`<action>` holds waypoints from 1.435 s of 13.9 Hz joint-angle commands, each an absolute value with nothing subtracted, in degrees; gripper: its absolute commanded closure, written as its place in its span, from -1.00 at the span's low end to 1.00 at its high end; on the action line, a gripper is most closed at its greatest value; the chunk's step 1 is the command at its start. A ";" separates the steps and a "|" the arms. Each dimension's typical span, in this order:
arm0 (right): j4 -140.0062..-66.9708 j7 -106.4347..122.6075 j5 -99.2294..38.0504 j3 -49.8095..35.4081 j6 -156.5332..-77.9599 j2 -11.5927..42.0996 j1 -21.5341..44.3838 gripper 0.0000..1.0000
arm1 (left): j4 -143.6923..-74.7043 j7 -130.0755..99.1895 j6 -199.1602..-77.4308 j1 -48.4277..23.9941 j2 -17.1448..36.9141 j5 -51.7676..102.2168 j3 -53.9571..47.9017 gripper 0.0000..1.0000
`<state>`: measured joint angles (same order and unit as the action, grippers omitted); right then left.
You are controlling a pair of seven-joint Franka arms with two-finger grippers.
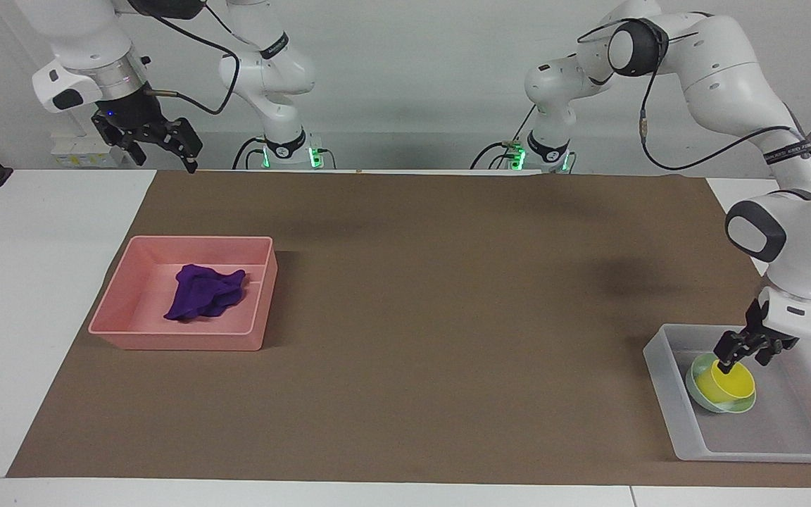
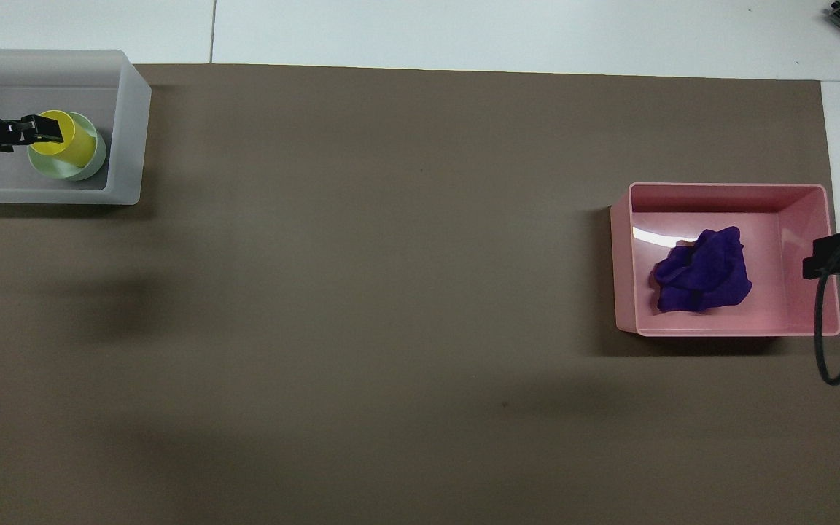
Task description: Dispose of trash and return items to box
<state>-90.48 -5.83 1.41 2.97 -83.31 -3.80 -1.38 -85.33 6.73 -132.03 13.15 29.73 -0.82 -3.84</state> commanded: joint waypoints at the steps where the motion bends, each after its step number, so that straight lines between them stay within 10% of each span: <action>1: -90.70 -5.45 0.97 2.81 -83.41 -4.22 -1.67 -1.00 | -91.29 12.12 -125.88 11.17 20.60 -1.23 -3.87 -1.00; 11: -90.79 -5.19 0.97 2.81 -83.32 -4.31 -2.02 -1.00 | -101.17 11.16 -107.33 -1.49 -0.69 -1.06 -4.22 -1.00; 20: -90.79 -5.01 0.97 2.90 -83.32 -4.48 -2.11 -1.00 | -94.57 9.93 -95.28 -1.23 -1.49 1.85 -4.31 -1.00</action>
<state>-90.47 -5.82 1.41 2.98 -83.31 -3.91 -1.45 -94.87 10.84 -97.54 -1.15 -1.20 1.24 -4.75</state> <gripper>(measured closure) 0.000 0.000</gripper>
